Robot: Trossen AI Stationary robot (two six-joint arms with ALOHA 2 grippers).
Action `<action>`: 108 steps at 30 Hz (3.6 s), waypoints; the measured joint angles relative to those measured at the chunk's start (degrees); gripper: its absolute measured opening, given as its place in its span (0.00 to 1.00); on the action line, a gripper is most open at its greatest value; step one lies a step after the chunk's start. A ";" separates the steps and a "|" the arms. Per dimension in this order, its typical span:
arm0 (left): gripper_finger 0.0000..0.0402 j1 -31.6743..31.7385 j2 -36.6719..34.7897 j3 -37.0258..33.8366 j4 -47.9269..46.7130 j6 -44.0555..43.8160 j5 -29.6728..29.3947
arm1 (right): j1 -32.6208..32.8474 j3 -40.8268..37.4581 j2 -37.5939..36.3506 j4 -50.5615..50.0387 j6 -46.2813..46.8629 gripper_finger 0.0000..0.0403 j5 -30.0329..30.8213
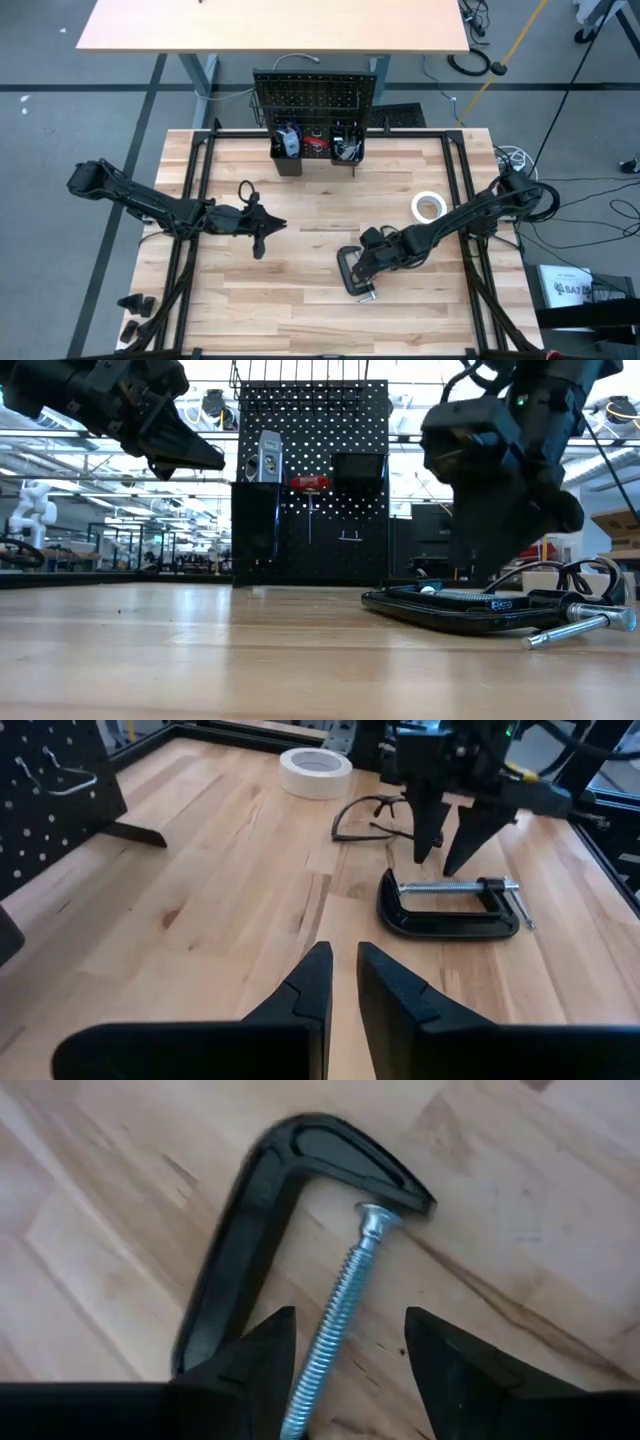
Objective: Hang tools onto peg board
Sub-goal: Put the black clamp into the wire basket on the peg board
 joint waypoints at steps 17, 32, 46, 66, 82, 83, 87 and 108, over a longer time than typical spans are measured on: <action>0.11 0.00 0.02 0.01 -0.50 -0.03 -0.29 | 0.92 14.14 16.81 -13.25 3.84 0.34 1.24; 0.11 0.00 0.02 0.01 -1.56 0.02 -0.38 | 3.24 32.10 23.01 -29.67 -7.10 0.08 14.40; 0.10 0.00 0.00 0.01 -2.67 -0.07 -0.38 | 4.26 50.27 22.75 -51.09 -12.23 0.08 28.23; 0.10 0.00 0.00 0.01 -4.21 0.14 -0.34 | -1.12 79.61 14.68 -62.82 -47.61 0.08 44.65; 0.11 1.63 -0.02 0.02 -0.29 6.92 -1.34 | -19.25 79.65 3.44 -15.39 -111.65 0.08 41.60; 0.11 2.12 -0.02 0.03 -0.06 7.53 -1.40 | -20.29 79.62 3.54 -12.71 -115.17 0.08 41.27; 0.11 4.45 -0.02 0.03 -0.05 7.85 -0.97 | -24.77 79.69 4.02 -5.75 -124.33 0.08 38.44; 0.11 6.10 -0.02 0.03 0.24 7.38 2.05 | -31.26 80.40 10.11 -10.49 -129.15 0.08 32.99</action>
